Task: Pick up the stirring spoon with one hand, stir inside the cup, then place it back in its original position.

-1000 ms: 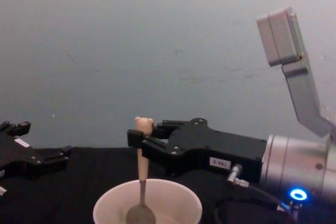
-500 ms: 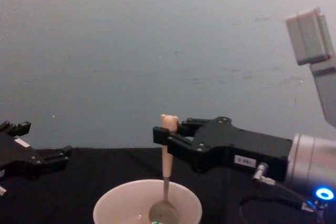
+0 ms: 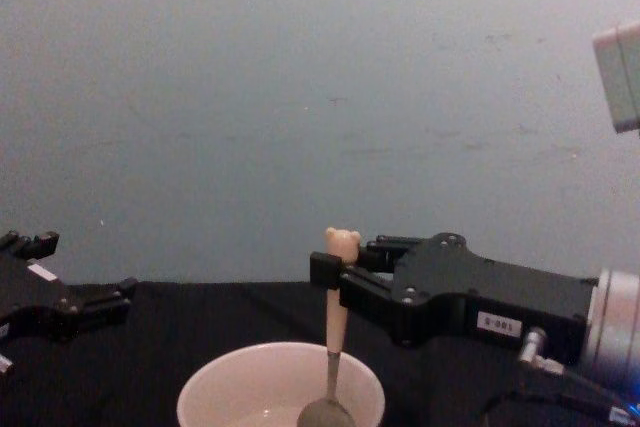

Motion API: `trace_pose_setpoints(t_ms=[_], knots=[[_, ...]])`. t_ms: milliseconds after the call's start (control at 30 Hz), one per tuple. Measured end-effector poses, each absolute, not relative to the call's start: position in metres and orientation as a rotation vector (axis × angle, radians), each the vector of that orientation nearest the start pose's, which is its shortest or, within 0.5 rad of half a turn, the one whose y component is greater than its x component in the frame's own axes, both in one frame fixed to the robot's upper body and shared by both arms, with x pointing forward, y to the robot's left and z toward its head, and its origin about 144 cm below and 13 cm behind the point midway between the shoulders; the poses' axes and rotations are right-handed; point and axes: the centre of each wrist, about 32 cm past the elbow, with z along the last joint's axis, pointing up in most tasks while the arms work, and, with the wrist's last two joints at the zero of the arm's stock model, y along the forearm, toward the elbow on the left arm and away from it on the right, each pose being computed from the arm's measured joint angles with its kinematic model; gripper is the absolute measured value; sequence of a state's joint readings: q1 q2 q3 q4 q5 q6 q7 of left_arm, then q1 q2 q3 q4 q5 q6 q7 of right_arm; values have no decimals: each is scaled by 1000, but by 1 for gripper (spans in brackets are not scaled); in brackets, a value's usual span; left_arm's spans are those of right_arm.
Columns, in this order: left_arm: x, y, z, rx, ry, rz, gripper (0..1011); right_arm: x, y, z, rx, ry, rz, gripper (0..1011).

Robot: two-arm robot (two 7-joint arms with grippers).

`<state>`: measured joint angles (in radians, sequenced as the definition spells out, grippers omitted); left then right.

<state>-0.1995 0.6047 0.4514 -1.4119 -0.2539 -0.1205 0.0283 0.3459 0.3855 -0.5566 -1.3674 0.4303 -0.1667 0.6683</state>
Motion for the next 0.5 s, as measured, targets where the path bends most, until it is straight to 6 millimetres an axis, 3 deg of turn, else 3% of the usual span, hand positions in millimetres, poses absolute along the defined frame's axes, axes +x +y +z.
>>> trace_pose_setpoints(t_ms=[500], knots=[[489,310,1140,304,-285,1248,1001,519,-212,1176,41,-151,-479,211]])
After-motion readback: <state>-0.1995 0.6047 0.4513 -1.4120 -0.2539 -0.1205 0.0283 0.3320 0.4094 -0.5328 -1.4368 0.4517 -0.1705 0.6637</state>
